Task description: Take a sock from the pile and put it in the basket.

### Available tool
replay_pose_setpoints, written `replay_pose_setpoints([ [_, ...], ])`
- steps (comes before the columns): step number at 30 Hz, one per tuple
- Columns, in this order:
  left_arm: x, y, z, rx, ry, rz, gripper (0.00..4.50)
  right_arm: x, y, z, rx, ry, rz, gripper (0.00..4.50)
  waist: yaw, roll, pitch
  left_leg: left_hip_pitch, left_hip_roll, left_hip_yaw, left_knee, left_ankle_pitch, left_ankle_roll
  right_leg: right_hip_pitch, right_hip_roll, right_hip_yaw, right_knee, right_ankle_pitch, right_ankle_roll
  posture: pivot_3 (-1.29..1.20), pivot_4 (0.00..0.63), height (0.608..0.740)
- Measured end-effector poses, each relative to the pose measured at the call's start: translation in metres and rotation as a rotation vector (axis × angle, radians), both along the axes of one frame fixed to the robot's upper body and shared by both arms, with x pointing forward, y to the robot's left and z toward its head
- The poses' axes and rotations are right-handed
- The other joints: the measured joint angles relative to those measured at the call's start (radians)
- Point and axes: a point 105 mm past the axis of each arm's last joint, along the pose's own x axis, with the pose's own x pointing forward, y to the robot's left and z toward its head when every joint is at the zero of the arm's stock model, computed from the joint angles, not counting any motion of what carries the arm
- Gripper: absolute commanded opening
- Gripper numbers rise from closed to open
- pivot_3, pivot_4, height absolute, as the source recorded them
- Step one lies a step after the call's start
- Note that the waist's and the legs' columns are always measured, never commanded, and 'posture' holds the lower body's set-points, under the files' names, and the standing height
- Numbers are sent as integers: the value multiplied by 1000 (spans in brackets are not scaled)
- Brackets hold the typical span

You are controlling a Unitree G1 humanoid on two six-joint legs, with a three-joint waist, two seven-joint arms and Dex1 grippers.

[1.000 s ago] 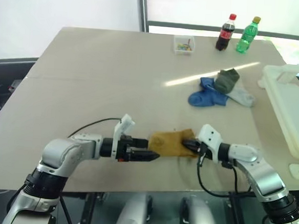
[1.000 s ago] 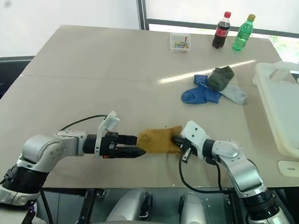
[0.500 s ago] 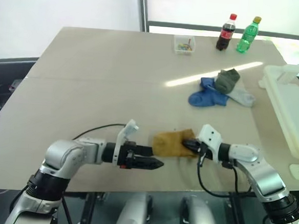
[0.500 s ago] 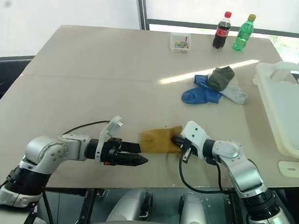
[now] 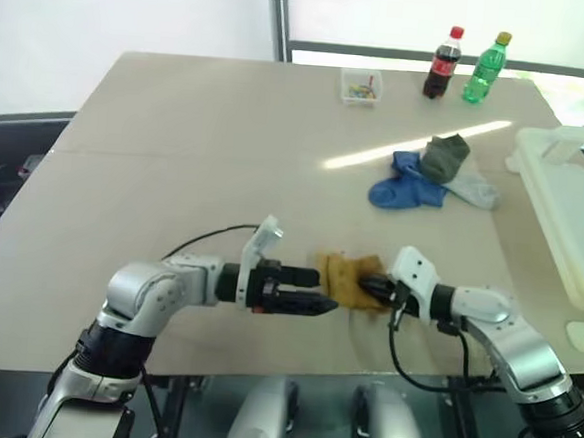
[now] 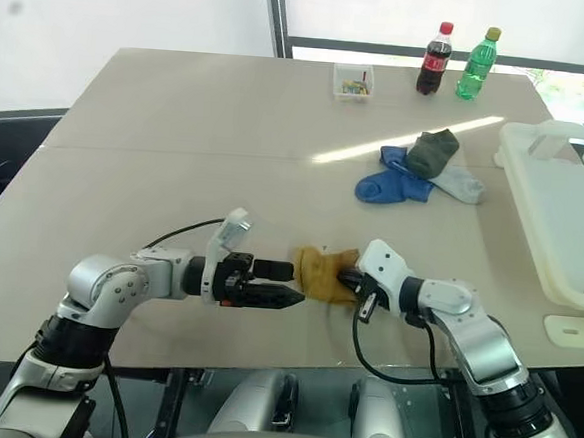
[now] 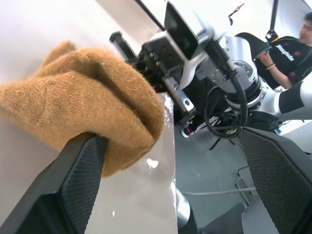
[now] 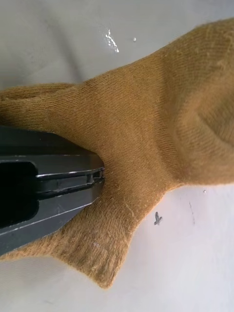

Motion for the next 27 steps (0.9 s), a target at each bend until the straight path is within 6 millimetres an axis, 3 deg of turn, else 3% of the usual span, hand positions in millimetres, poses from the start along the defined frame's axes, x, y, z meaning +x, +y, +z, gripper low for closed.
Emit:
replay_pose_setpoints([
  [17,2,-32,1,-66,-7,-98,4500,-2,-7,2,-6,14,-29,42,0,0,0,0,-1,0,0,0,0,0,1,0,0,0,0,0,150,732],
  [27,11,-57,-8,-114,30,-50,4500,-3,-11,3,-4,21,-55,42,0,-1,0,0,-1,0,0,0,1,0,1,0,0,0,0,0,150,732],
])
